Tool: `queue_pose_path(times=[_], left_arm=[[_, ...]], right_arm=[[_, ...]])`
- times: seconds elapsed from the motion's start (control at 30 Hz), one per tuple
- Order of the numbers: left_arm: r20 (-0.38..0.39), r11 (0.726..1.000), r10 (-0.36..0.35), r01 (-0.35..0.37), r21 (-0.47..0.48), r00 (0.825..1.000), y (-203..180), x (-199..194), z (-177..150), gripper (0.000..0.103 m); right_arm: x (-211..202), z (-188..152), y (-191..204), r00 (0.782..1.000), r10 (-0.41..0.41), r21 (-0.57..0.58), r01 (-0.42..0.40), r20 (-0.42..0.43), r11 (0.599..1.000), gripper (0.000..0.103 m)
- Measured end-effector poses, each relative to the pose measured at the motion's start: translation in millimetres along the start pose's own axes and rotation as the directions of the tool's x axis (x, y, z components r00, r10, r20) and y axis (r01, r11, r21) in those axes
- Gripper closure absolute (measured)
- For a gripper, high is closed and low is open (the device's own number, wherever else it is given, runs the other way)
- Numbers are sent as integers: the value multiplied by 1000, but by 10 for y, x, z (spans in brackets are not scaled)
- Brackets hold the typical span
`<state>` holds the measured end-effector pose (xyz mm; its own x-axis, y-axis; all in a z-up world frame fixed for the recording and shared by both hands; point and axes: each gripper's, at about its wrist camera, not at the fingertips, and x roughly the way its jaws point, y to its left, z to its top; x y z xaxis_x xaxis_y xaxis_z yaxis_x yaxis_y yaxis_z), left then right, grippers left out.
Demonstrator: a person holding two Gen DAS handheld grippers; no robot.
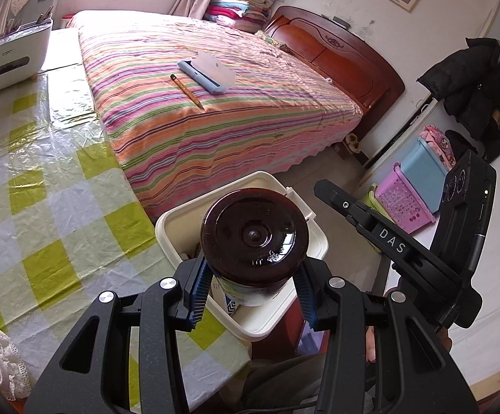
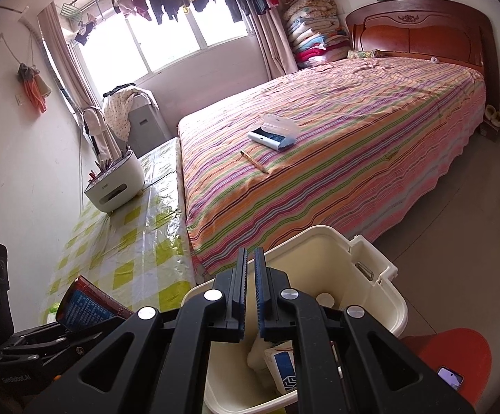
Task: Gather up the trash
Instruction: 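Carry both items over the cream bin and open both tools to drop them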
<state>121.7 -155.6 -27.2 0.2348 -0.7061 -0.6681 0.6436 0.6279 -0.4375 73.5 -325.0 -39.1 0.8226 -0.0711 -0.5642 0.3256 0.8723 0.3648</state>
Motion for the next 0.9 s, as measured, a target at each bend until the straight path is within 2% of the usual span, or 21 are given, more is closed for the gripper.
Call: queue_pose_path(times=[0.37,0.53,0.57,0.6,0.67,0.83,0.9], left_arm=[[-40,1000,8,-8,9,999,-42,189,-39,60],[-60,999,23,-20,47,998,-127,304,-71,60],[-63,998,24,-20,56,998,-154,325,-75,60],[-64,998,26,-22,65,998,-172,341,-79,60],[-62,996,31,-26,80,998,-210,370,-84,60],[-65,995,38,-32,91,997,-243,431,-63,59],[-60,996,34,-28,90,998,-244,437,-58,50]], right_arm=[[-120,49,-127,998,-23,68,19,66,998,97],[-162,56,-141,996,-22,75,16,88,997,96],[-170,59,-140,995,-27,76,20,91,997,88],[-180,61,-141,995,-29,78,21,99,997,61],[-219,65,-150,991,-20,90,9,129,996,22],[-345,68,-143,979,-14,85,-3,201,996,22],[-365,79,-152,977,-6,89,-13,212,996,21]])
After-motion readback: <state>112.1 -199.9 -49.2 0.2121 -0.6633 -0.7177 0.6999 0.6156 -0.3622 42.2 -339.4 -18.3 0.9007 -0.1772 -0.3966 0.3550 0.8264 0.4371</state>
